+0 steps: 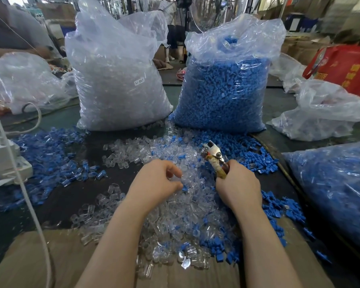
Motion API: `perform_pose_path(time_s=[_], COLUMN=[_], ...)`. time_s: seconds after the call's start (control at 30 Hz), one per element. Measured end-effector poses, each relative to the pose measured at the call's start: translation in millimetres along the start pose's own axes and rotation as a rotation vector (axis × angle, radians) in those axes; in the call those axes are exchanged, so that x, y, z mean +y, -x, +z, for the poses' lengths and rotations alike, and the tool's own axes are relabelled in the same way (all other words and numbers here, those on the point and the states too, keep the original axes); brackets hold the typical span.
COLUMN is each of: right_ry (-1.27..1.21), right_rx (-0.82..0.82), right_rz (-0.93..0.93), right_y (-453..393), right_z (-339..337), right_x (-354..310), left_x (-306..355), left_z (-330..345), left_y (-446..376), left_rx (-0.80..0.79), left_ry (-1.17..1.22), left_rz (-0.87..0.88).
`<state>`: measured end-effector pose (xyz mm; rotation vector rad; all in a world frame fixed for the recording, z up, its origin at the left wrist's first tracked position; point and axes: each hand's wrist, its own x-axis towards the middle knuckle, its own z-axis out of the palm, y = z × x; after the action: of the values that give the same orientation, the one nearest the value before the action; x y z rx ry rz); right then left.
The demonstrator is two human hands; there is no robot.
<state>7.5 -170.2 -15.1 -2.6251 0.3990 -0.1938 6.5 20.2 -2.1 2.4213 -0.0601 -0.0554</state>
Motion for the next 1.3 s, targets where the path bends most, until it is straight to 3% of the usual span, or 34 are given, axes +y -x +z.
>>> perform_pose_path(time_s=[0.27,0.73,1.13,1.3], right_ry=[-0.163,-0.536,-0.727,-0.871], right_rx=[0.068,0.103,0.094,0.041], right_rz=[-0.031,-0.088,-0.242,-0.311], right_y=[-3,0,6,11], right_z=[4,0,0,-4], right_x=[0,-7,-11,-17], left_x=[3,22,31,36], left_z=[-2,0,5,9], left_y=[1,5,8,9], left_rx=[0.057,0.235,0.108,0.130], left_ry=[-0.007,0.750,0.900,0.948], left_rz=[0.013,-0.052,-0.123,-0.155])
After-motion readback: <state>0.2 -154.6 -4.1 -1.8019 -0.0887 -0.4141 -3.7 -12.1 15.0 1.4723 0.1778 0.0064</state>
